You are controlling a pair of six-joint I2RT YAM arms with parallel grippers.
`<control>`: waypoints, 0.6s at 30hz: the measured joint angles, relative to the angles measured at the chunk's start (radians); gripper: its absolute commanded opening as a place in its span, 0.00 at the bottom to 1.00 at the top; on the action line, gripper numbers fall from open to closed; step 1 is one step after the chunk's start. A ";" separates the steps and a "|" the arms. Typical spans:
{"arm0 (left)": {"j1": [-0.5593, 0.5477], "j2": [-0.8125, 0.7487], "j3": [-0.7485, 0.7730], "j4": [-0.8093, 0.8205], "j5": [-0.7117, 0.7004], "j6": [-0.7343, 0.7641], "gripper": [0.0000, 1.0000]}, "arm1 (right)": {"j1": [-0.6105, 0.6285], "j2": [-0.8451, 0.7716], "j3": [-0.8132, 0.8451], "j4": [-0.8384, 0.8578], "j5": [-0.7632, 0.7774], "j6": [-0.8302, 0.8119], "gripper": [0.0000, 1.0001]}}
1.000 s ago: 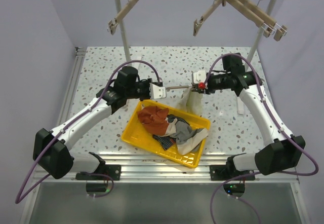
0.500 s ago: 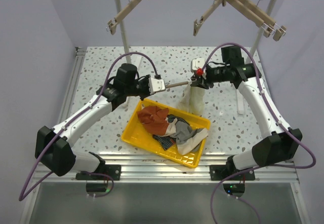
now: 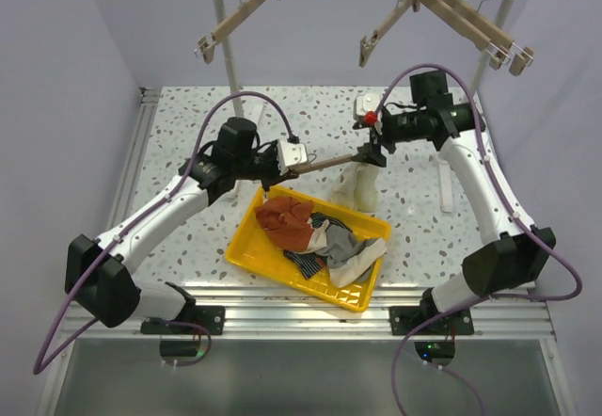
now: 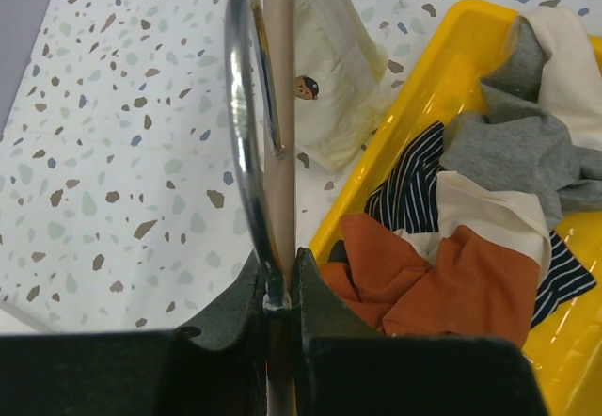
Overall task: Remove the underwear clipped to the hanger
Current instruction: Remove the underwear from the hanger.
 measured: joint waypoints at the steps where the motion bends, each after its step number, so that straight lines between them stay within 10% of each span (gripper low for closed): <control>1: -0.002 0.000 0.002 -0.010 0.003 -0.004 0.00 | 0.000 -0.002 0.000 0.007 -0.002 -0.002 0.80; 6: -0.005 0.000 0.020 -0.037 0.014 -0.008 0.00 | 0.000 -0.014 0.006 0.011 -0.005 -0.006 0.76; 10: -0.005 0.000 0.026 -0.037 0.013 -0.011 0.00 | -0.001 -0.013 0.047 -0.034 -0.012 -0.024 0.51; 18: -0.005 0.000 0.028 -0.069 0.013 -0.017 0.00 | -0.010 -0.013 0.119 -0.150 -0.024 -0.097 0.64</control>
